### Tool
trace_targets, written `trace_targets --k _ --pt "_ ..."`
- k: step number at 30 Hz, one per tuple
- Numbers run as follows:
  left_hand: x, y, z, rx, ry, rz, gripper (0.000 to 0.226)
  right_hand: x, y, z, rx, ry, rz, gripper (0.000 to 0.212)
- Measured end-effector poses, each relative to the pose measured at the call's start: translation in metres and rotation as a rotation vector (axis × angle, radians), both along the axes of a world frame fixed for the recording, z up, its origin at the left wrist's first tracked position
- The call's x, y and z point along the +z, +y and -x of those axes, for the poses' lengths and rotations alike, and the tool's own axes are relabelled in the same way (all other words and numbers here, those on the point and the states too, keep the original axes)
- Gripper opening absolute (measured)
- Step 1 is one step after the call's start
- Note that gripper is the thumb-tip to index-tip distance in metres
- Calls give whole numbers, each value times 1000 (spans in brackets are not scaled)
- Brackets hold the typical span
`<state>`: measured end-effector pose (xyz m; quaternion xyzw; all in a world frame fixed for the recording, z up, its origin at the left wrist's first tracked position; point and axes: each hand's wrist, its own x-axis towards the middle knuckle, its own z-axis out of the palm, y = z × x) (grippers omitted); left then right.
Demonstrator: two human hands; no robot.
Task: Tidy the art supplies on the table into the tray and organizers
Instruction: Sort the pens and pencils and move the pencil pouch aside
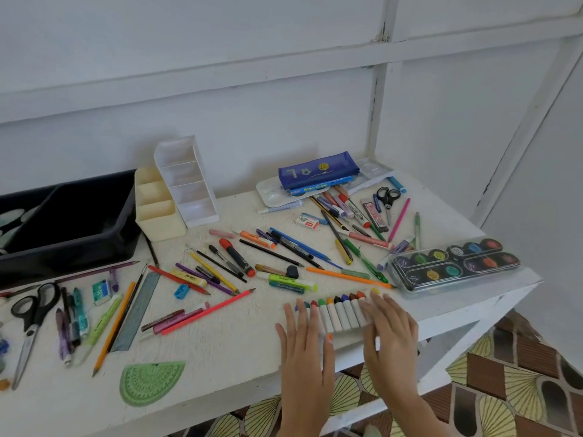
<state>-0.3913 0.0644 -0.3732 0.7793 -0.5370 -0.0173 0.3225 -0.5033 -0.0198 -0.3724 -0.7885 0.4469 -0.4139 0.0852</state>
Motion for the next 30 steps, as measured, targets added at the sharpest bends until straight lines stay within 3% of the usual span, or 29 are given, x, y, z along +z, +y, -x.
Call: trace_targets --k 4,12,19,30 --pt "-3 -4 -2 -15 -198 -71 54 -6 3 0 63 159 -38 46" --pt "-2 -9 -1 15 -249 -93 56 -3 -11 9 145 294 -36 48" --pt "0 -27 5 -74 -293 -29 51 -4 -17 9 156 266 -15 48" --pt "-4 -37 8 31 -372 85 47 -4 -34 12 274 227 -16 48"
